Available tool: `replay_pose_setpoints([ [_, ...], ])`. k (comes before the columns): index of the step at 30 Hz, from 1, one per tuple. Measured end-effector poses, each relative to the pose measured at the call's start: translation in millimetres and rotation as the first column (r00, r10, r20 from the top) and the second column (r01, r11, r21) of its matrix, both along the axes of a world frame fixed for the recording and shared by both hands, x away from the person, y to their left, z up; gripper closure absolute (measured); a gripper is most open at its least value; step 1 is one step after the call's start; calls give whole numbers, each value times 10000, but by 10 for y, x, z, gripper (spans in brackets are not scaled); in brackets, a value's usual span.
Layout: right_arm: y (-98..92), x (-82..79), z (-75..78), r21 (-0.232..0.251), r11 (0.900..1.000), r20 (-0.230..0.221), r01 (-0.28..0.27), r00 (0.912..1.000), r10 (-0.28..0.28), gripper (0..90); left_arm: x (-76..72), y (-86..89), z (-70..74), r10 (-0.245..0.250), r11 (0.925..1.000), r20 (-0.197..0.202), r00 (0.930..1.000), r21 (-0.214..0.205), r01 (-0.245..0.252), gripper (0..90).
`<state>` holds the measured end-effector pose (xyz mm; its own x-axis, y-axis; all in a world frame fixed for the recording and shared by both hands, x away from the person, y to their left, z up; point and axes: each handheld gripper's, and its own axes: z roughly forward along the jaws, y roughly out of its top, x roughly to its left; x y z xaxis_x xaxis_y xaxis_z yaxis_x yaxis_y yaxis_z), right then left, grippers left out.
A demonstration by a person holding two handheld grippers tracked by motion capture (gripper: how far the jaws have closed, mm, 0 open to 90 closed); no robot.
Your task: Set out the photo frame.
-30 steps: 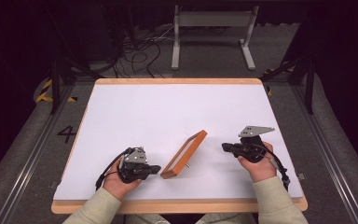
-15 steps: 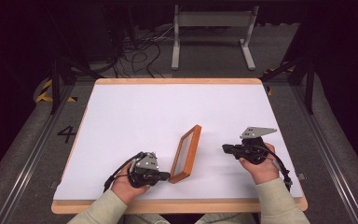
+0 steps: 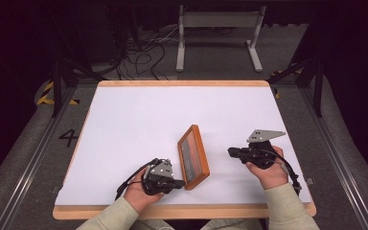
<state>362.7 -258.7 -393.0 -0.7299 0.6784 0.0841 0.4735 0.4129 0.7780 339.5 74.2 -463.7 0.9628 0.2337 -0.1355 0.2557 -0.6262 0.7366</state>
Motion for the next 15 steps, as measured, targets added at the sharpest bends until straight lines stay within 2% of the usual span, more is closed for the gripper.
replay_pose_setpoints([
  [2,11,-6,14,20,10000,-32,-21,10000,22,871,-8,-19,-4,-21,10000,-77,10000,-36,21,900],
  [4,48,-24,61,-22,10000,47,-77,10000,77,842,-6,-51,-1,-82,10000,35,10000,-13,82,900],
  [6,89,-37,109,-16,9999,-88,-155,9998,155,812,-7,-50,1,-77,9999,111,9999,107,76,900],
  [9,182,-59,223,130,9997,-92,-205,9997,207,673,1,-6,16,3,9999,122,9999,111,-4,900],
  [10,215,-61,262,202,9995,-149,-245,9996,248,633,6,25,31,110,9999,121,9999,-16,-110,897],
  [13,346,-53,400,789,9963,-709,-354,9966,411,489,23,100,62,379,9991,144,9992,-168,-377,880],
  [15,454,-28,450,796,9955,-1187,-511,9911,603,389,38,156,71,590,9979,123,9982,-283,-586,868],
])
